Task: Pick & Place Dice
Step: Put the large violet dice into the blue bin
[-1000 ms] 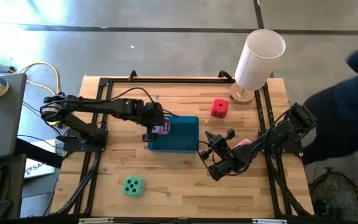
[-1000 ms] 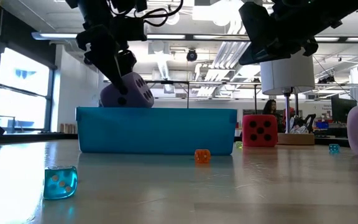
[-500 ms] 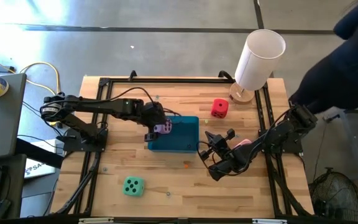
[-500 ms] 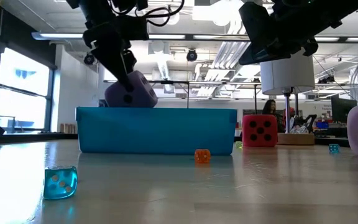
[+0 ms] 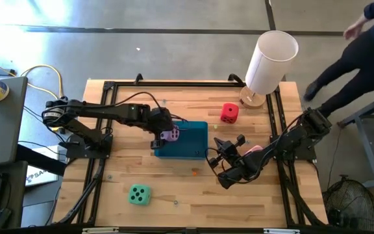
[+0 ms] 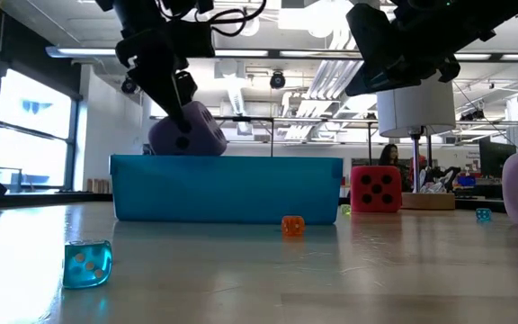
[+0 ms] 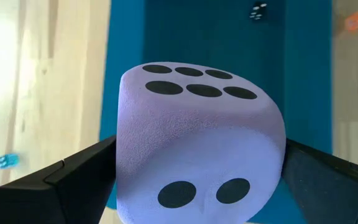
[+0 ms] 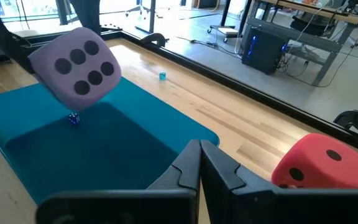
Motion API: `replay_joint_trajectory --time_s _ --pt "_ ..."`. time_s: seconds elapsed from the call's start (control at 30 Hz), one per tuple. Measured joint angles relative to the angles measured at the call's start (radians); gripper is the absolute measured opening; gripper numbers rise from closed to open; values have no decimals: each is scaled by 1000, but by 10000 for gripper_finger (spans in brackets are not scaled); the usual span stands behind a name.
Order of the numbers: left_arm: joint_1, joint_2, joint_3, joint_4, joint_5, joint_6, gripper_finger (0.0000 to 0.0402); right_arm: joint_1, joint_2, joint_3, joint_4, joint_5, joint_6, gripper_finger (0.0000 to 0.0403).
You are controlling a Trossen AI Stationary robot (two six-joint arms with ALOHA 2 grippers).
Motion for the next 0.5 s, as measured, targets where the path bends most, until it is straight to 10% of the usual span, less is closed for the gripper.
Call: replay_joint_trajectory --time_s 0.5 --pt "-5 58 0 -4 -76 -29 400 0 0 0 3 2 0 2"
